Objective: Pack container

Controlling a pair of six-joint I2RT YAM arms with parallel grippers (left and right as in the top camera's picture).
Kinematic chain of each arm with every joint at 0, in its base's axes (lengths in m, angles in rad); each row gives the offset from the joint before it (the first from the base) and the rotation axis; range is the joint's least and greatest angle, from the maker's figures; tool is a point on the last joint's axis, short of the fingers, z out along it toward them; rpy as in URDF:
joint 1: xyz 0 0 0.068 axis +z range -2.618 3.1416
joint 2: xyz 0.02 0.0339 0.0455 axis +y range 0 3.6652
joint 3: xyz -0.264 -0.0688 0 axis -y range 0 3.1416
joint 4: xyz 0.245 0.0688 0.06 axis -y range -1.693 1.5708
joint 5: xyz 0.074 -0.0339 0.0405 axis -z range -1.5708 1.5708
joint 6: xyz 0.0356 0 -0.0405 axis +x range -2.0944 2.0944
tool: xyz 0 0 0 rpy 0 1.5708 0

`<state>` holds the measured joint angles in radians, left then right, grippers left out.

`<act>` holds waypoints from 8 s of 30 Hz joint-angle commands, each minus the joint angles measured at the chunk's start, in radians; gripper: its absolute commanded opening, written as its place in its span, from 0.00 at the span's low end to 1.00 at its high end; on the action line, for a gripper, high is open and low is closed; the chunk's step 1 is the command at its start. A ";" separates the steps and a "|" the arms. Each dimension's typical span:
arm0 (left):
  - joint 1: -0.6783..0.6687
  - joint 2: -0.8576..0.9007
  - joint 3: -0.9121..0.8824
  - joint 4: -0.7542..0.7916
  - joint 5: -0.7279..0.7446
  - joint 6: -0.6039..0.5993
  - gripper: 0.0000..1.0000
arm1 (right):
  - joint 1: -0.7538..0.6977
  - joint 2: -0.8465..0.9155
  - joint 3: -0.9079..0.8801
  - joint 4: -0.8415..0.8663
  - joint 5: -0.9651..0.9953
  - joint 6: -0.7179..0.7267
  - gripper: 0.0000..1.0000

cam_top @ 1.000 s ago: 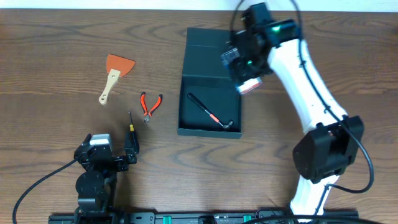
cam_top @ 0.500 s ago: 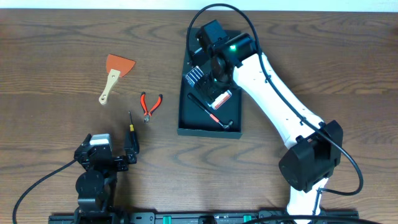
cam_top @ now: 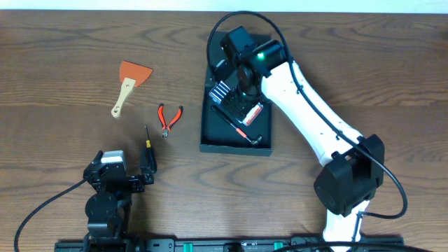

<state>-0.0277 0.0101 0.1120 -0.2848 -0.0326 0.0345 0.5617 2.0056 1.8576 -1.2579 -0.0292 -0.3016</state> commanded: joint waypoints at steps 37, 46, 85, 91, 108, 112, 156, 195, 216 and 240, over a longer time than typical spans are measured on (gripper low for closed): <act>0.004 -0.006 -0.011 -0.021 -0.001 0.014 0.98 | -0.021 0.010 -0.261 0.219 -0.006 -0.160 0.73; 0.004 -0.006 -0.011 -0.021 -0.001 0.014 0.99 | -0.025 0.010 -0.263 0.237 -0.006 -0.195 0.74; 0.004 -0.006 -0.011 -0.021 -0.001 0.014 0.98 | -0.038 0.011 -0.462 0.467 -0.036 -0.174 0.99; 0.004 -0.006 -0.011 -0.021 -0.001 0.014 0.99 | -0.037 0.010 -0.449 0.476 -0.040 -0.146 0.99; 0.004 -0.006 -0.011 -0.021 -0.001 0.014 0.98 | -0.101 0.010 0.283 0.117 0.170 0.324 0.99; 0.004 -0.006 -0.011 -0.021 -0.001 0.014 0.98 | -0.202 0.010 0.425 -0.043 0.232 0.491 0.99; 0.004 0.186 0.224 -0.159 -0.005 -0.077 0.98 | -0.581 0.010 0.470 -0.208 0.182 0.559 0.99; 0.004 1.415 0.808 -0.582 0.225 -0.171 0.98 | -0.581 0.010 0.470 -0.209 0.182 0.559 0.99; 0.004 1.547 0.774 -0.487 0.166 -0.171 0.99 | -0.581 0.010 0.470 -0.208 0.182 0.559 0.99; 0.004 1.643 0.774 -0.392 0.150 -0.178 1.00 | -0.581 0.010 0.470 -0.209 0.182 0.559 0.99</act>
<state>-0.0280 1.6402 0.8959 -0.6857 0.1299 -0.1345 -0.0147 2.0159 2.3089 -1.4658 0.1532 0.2390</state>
